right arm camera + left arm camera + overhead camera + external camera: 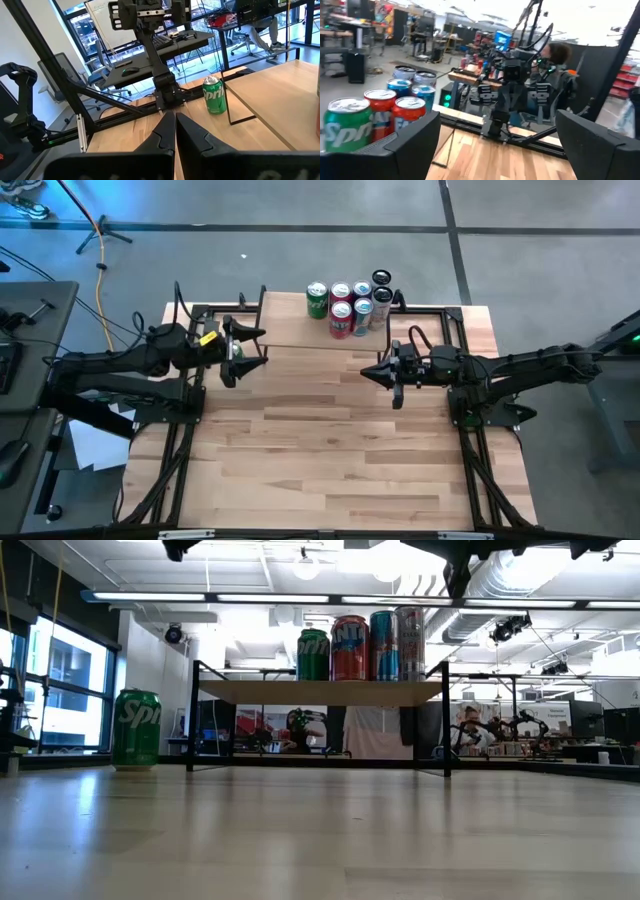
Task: Place canned beverage on shelf
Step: Put the green soda can on the shelf aligned with the other green soda can
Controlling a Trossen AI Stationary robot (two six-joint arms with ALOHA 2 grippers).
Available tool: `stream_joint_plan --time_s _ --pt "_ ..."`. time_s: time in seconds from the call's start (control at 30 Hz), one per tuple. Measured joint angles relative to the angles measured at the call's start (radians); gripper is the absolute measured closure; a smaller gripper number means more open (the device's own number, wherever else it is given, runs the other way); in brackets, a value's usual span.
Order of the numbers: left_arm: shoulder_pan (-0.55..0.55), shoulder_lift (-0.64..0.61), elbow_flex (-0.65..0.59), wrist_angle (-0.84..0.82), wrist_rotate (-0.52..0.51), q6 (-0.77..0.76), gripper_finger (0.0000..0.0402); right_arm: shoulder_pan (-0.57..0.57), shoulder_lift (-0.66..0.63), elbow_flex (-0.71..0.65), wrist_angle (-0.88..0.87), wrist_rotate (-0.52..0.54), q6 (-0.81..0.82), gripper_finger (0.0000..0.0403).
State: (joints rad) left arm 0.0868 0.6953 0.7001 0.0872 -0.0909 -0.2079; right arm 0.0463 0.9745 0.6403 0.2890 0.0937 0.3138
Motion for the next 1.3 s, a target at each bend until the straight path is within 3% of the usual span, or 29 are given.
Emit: stream_joint_plan --time_s 0.23,0.53,0.8,1.0,1.3 --pt "0.006 0.005 0.143 -0.219 -0.128 -0.050 0.0048 0.000 0.000 0.000 -0.018 0.000 0.000 0.0403" --pt "0.105 0.106 0.476 -0.917 -0.375 -0.191 0.0048 0.000 0.000 0.000 -0.035 0.000 0.000 0.0403" --pt "0.209 0.160 0.457 -1.398 -0.331 -0.420 0.0048 0.000 0.000 0.000 -0.076 0.000 0.000 0.0403" --pt "0.296 0.221 0.377 -1.444 -0.209 -0.431 0.0048 -0.001 0.000 0.000 -0.077 0.000 0.000 0.0403" --pt "0.433 0.405 0.361 -1.392 -0.131 -0.200 0.0048 -0.001 0.000 0.000 -0.079 0.001 0.000 0.0403"
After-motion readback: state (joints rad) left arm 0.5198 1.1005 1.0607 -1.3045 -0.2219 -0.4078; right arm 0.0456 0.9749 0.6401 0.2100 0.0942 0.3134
